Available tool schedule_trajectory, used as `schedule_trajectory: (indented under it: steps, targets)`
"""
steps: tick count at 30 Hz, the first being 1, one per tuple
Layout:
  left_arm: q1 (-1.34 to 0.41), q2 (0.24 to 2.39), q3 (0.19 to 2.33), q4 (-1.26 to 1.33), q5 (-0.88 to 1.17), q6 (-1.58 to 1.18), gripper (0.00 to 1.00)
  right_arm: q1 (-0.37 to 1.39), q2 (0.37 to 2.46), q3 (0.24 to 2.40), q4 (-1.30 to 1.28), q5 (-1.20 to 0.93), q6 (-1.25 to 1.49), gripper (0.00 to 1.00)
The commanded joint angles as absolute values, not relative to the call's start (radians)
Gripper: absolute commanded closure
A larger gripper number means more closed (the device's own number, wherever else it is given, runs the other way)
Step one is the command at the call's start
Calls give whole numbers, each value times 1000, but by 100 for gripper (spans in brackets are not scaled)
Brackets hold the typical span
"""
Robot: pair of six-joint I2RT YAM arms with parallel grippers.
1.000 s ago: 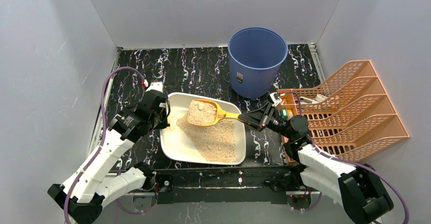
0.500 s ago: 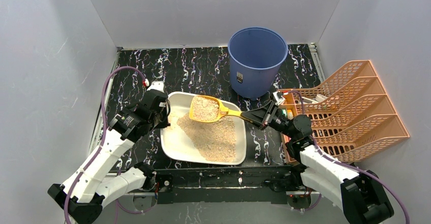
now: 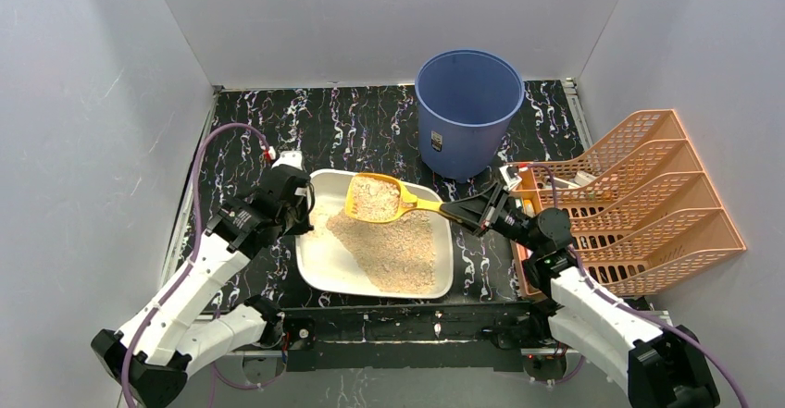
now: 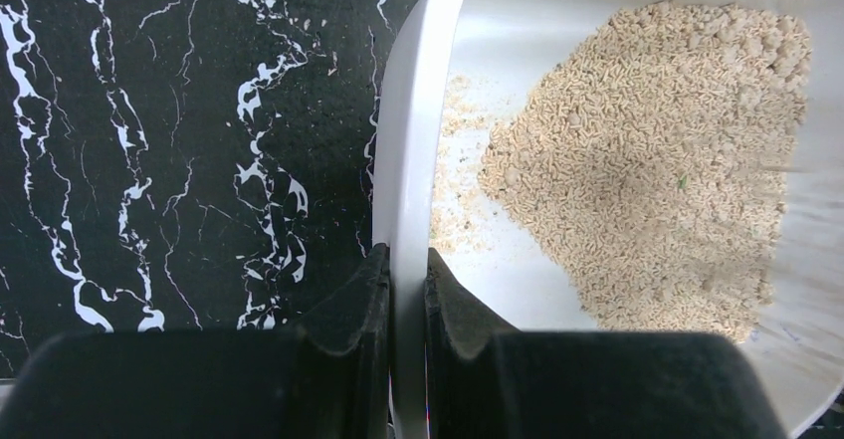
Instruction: Clean the litter box
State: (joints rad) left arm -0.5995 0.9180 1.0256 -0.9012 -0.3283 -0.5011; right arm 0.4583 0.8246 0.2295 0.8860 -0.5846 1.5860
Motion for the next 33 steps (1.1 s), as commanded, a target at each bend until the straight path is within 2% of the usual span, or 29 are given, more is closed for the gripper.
schedule_trajectory:
  steps: [1,2,4,5,8,10,11,14,17,19,21,23,26,27,29,33]
  targets:
    - [-603,924,1034,-759,-292,-571,100,454,804,245,1001,-589,1633,99]
    - [-603,932,1034,-762,-299,-573,100,456,806,254,998,-617,1619,99]
    - [-603,936,1009,-749,-317,-579,100,426,768,253,831,-574,1575,99]
    - [-603,942,995,-739,-320,-581,100,421,762,243,841,-547,1589,99]
    - [-603,980,980,-740,-318,-591,100,459,802,276,939,-636,1606,99]
    - [-603,986,946,-724,-324,-612,100,441,751,291,730,-575,1518,99]
    - [-603,988,929,-708,-319,-616,100,424,733,277,703,-553,1529,99]
    - [-603,1002,901,-696,-317,-622,100,439,764,241,903,-634,1609,99]
    - [-603,1005,848,-660,-319,-640,98,422,661,236,621,-529,1512,99]
    - [-603,1030,840,-651,-305,-641,95,424,687,203,797,-566,1597,99]
    - [-603,1043,833,-660,-307,-650,90,429,686,226,762,-625,1573,99]
    - [-603,1040,805,-643,-309,-667,82,418,622,245,556,-527,1485,99]
    - [-603,1051,808,-648,-305,-672,70,425,685,214,794,-593,1599,99]
    - [-603,1049,811,-661,-314,-678,66,430,690,229,783,-616,1569,99]
    - [-603,1036,802,-660,-333,-696,59,427,647,254,589,-519,1490,99]
    - [-603,1043,844,-702,-350,-694,50,452,727,249,817,-617,1568,99]
